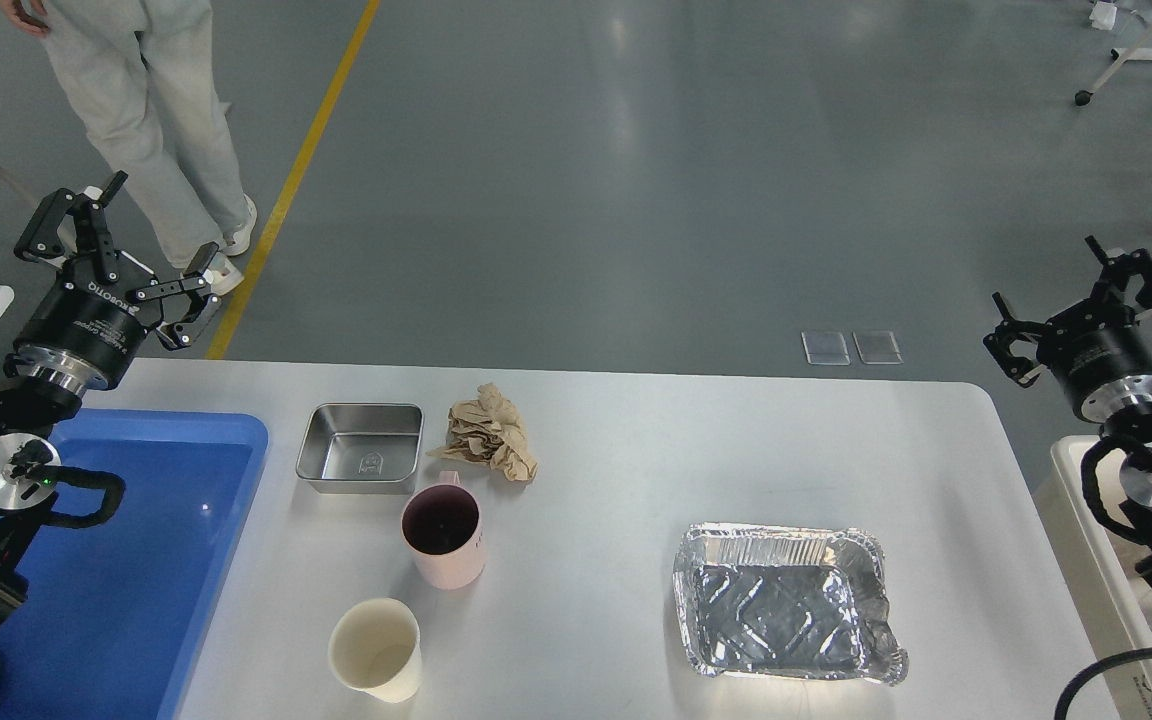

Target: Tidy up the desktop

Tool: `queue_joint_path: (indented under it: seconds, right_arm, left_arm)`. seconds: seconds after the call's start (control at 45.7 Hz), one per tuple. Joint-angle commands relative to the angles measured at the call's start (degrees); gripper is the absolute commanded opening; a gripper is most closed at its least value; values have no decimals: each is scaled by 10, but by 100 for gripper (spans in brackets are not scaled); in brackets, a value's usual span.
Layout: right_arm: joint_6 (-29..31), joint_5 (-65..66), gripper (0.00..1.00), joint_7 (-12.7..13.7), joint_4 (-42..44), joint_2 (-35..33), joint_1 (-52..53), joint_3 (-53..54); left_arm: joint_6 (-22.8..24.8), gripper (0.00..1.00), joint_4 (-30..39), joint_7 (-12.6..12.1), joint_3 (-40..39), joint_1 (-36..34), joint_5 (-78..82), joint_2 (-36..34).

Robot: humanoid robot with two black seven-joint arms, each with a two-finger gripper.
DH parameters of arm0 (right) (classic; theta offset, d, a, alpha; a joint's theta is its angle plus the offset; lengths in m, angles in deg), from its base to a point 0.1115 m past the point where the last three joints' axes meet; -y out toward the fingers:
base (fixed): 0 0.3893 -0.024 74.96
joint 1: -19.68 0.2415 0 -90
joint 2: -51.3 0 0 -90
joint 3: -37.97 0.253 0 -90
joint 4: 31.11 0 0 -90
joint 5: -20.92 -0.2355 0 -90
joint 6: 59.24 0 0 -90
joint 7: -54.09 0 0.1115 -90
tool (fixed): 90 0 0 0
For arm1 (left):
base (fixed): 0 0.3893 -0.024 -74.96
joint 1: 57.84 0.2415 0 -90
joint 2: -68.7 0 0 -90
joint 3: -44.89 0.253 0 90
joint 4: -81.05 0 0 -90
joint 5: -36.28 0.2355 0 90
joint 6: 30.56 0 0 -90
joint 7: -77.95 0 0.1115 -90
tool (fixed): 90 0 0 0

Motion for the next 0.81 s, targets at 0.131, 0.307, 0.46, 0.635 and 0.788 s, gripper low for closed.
queue_joint_path:
  seconds: [0.131,0.307,0.46,0.635,0.788]
  right_arm:
    - [1,0,100,0,-3,1,0,1]
    - [2,0,100,0,-2,3,0,0]
    - [3,0,100,0,-2,4,-3,0]
    - [4,0,100,0,-2,5,-11,0]
    - [4,0,100,0,-6,5,-16,0]
  left_arm:
    - [-96,98,44,8,6,18,101,-66]
    - [-188,98,160,6,17,61,226,-111]
    - [-194,98,267,5,55,91,232,-171]
    - [-194,98,343,-1,111,91,234,-247]
    - [-194,98,399,-4,143,90,238,-317]
